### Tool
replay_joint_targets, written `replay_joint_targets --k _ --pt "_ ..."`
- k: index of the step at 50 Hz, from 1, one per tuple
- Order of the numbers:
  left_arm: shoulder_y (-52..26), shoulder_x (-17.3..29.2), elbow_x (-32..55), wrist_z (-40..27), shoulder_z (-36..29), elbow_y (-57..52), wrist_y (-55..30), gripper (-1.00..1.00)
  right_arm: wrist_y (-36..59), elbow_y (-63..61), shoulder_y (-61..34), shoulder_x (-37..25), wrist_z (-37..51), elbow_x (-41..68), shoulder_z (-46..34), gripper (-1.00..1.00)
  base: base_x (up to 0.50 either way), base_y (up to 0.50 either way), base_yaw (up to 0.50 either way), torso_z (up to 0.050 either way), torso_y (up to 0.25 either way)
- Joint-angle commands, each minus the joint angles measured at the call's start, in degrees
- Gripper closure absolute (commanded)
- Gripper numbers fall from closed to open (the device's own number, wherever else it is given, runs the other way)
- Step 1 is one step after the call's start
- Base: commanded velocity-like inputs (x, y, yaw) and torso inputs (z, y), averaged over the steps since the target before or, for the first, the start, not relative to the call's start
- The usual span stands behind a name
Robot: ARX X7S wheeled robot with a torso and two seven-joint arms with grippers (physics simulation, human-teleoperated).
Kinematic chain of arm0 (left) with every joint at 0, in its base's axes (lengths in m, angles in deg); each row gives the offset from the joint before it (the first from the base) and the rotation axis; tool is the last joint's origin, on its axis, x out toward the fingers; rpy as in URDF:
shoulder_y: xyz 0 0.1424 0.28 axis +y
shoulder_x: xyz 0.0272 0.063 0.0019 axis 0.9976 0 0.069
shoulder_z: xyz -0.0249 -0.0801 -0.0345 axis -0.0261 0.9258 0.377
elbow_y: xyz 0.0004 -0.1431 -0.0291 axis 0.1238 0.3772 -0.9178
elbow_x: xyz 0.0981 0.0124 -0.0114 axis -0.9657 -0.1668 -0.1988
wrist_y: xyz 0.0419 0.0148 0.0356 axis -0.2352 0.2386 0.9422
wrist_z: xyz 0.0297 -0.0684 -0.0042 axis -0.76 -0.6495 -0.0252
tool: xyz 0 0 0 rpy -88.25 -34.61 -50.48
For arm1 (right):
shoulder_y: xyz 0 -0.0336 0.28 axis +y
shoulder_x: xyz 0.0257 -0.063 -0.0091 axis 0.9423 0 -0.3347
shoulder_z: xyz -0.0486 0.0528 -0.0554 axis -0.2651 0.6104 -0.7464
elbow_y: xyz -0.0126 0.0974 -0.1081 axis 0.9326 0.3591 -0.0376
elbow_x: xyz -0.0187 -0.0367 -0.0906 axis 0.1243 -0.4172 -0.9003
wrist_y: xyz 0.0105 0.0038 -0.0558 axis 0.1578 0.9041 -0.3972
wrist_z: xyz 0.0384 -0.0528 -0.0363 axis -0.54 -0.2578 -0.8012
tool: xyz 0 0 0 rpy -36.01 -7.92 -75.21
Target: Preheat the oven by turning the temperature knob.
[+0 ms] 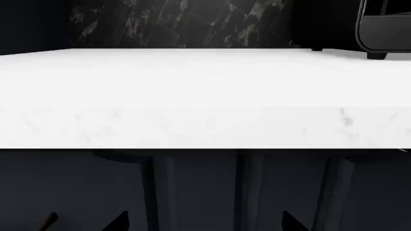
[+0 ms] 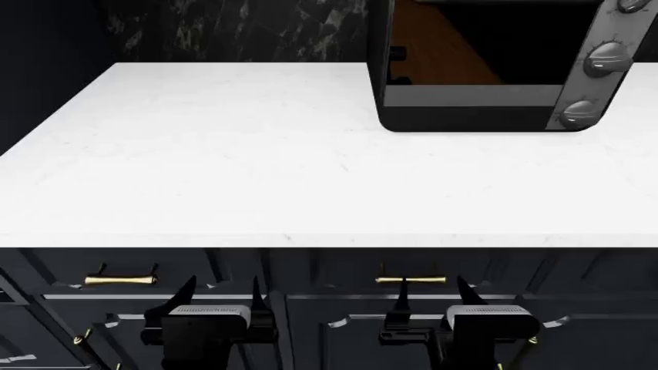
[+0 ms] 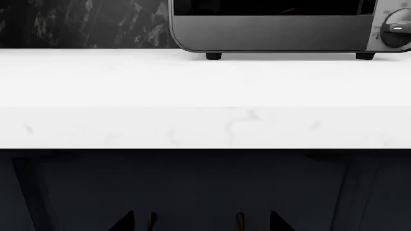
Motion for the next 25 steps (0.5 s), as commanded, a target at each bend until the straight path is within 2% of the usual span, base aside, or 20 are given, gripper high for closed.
replay_joint_targets --k 1,16,25 --pt "0.01 0.91 0.88 -1.04 -1.06 0.14 0.11 -1.00 -0.17 0.03 0.06 -0.92 1.29 0.54 -1.20 -1.00 0.00 0.00 0.00 0.000 0.000" --pt "-0.09 3.10 3.22 -3.56 -3.42 -0.26 0.02 -1.00 -0.11 -1.37 -0.09 -3.16 4.95 2.43 -2.88 -1.00 0.00 0.00 0.00 0.000 0.000" --pt "-0.57 3.67 8.92 -4.20 -2.06 -10.81 -3.51 -1.00 3.11 -13.15 -0.41 -4.40 9.13 2.91 -0.41 -1.00 0.00 0.00 0.00 0.000 0.000"
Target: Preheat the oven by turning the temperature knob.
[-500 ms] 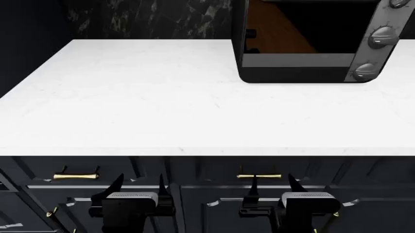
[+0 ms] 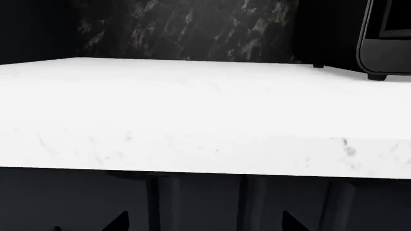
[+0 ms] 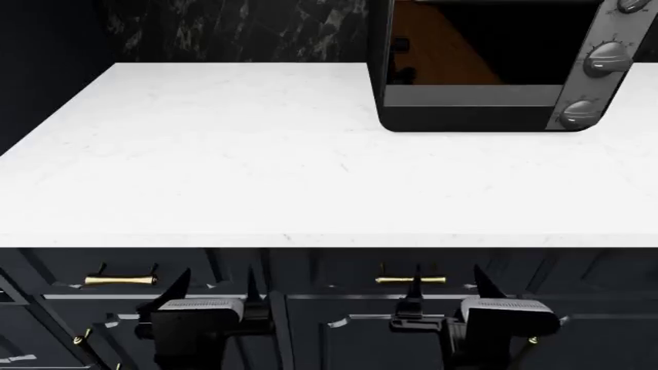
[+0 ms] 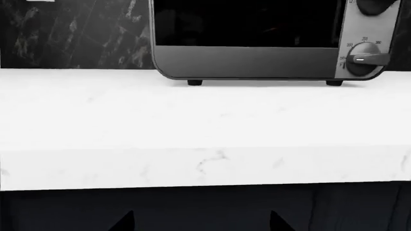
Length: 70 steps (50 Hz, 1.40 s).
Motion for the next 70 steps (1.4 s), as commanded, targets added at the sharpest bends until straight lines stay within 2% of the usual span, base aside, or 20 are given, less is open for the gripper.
replay_joint_targets --k 1,10,16,18,20,23,25,31,36,41,56,70 --pt "-0.34 1.04 5.19 -1.05 0.48 -9.14 -2.90 -1.00 3.07 -10.15 -0.34 -1.62 3.99 0.71 1.46 -1.00 0.00 0.00 0.00 0.000 0.000" --pt "-2.84 2.29 6.48 -2.70 1.52 -15.98 -2.15 -1.00 6.43 -18.75 -0.67 -3.05 5.72 0.38 1.82 -1.00 0.00 0.00 0.00 0.000 0.000" --pt "-5.40 3.57 10.21 -4.65 3.54 -24.30 -7.30 -1.00 10.33 -26.97 -0.67 -4.28 5.86 0.54 1.34 -1.00 0.00 0.00 0.00 0.000 0.000" --pt "-5.18 3.86 11.45 -5.04 3.64 -27.72 -8.43 -1.00 11.07 -29.65 -1.75 -6.11 6.23 -3.56 0.11 -1.00 0.00 0.00 0.00 0.000 0.000" --pt "-5.31 4.17 11.84 -5.24 3.75 -29.92 -8.25 -1.00 15.07 -34.76 -3.64 -6.56 5.88 -2.20 1.40 -1.00 0.00 0.00 0.00 0.000 0.000" --pt "-8.74 4.58 13.28 -6.70 5.37 -33.29 -9.03 -1.00 20.09 -42.03 -6.31 -7.76 5.41 -2.16 1.93 -1.00 0.00 0.00 0.00 0.000 0.000" --pt "-12.42 5.04 16.91 -8.94 7.60 -36.47 -13.09 -1.00 22.80 -46.17 -7.88 -8.77 5.05 -2.83 1.68 -1.00 0.00 0.00 0.00 0.000 0.000" --pt "-16.02 6.35 21.78 -11.50 9.91 -40.85 -17.62 -1.00 27.58 -51.73 -11.07 -9.55 4.91 -2.30 2.00 -1.00 0.00 0.00 0.00 0.000 0.000" --pt "-17.44 7.10 22.64 -12.22 10.81 -42.42 -17.74 -1.00 29.49 -53.82 -12.94 -9.43 4.77 -1.44 1.63 -1.00 0.00 0.00 0.00 0.000 0.000" --pt "-18.14 7.71 25.11 -13.07 12.42 -43.87 -18.43 -1.00 27.41 -54.64 -11.39 -9.10 4.91 -0.72 1.07 -1.00 0.00 0.00 0.00 0.000 0.000" --pt "-19.55 8.20 25.41 -13.48 12.92 -43.49 -16.28 -1.00 24.39 -55.66 -10.67 -10.91 7.55 2.30 0.98 -1.00 0.00 0.00 0.00 0.000 0.000" --pt "-18.96 8.85 25.71 -14.13 12.61 -44.48 -15.85 -1.00 22.92 -55.69 -10.54 -18.43 15.83 8.03 -1.63 -1.00 0.00 0.36 0.00 0.000 0.000"
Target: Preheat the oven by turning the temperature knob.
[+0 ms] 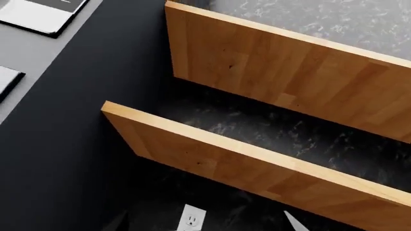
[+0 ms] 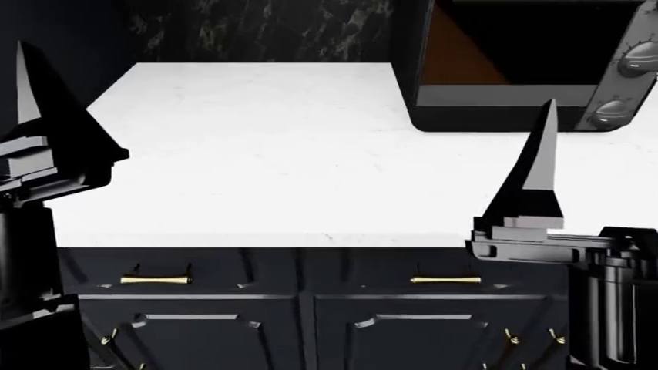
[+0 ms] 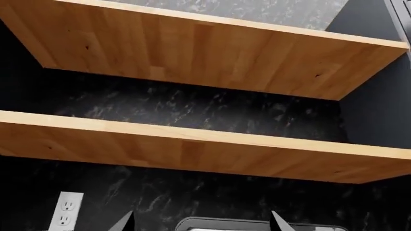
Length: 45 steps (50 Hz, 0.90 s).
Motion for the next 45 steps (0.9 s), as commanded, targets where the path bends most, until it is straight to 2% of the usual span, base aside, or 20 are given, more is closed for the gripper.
replay_joint_targets --k 1,10,45 --pt "0.08 0.69 0.70 -0.69 0.15 -1.18 0.17 -1.00 -1.10 -0.44 -0.01 -5.31 5.86 4.07 -1.96 -1.00 0.00 0.40 0.00 0.000 0.000" --pt "0.05 1.23 1.15 -1.15 0.26 -1.56 0.32 -1.00 -1.92 -0.38 -0.55 -9.56 10.56 6.16 -4.18 -1.00 0.00 0.40 0.00 0.000 0.000" --pt "-0.22 2.57 2.12 -2.36 -0.18 -1.21 1.25 -1.00 -3.69 -0.16 -2.19 -16.17 18.18 9.75 -7.95 -1.00 0.00 0.49 0.00 0.000 0.000"
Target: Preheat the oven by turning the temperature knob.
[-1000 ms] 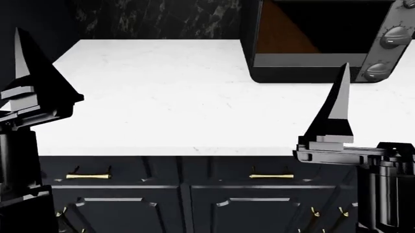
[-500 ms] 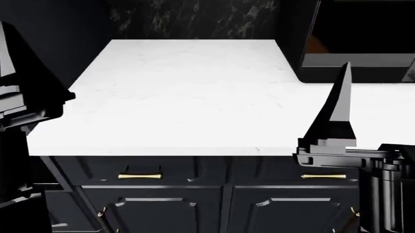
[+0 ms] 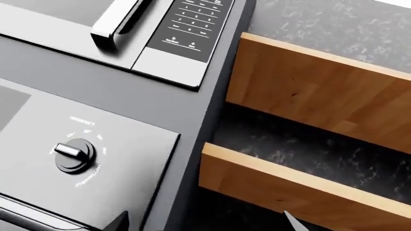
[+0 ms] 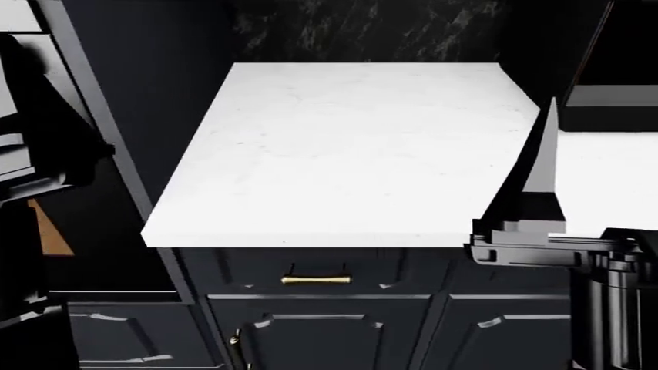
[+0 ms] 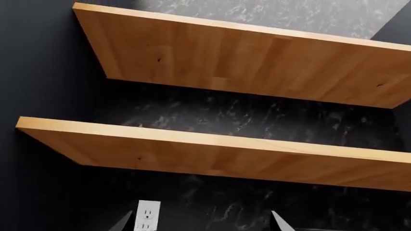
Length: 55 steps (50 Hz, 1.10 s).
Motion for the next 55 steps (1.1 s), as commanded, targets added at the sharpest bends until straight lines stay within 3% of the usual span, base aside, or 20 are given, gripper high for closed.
replay_joint_targets --k 1,55 --pt "-0.01 0.44 0.42 -0.50 -0.13 -0.01 0.11 -1.00 -0.72 0.03 -0.38 -2.29 2.53 1.40 -1.01 -1.00 0.00 0.49 0.00 0.000 0.000" --pt "0.16 2.20 1.51 -2.20 -0.89 -0.25 1.32 -1.00 -3.12 0.31 -2.43 -8.73 9.73 4.03 -5.76 -1.00 0.00 0.49 0.00 0.000 0.000"
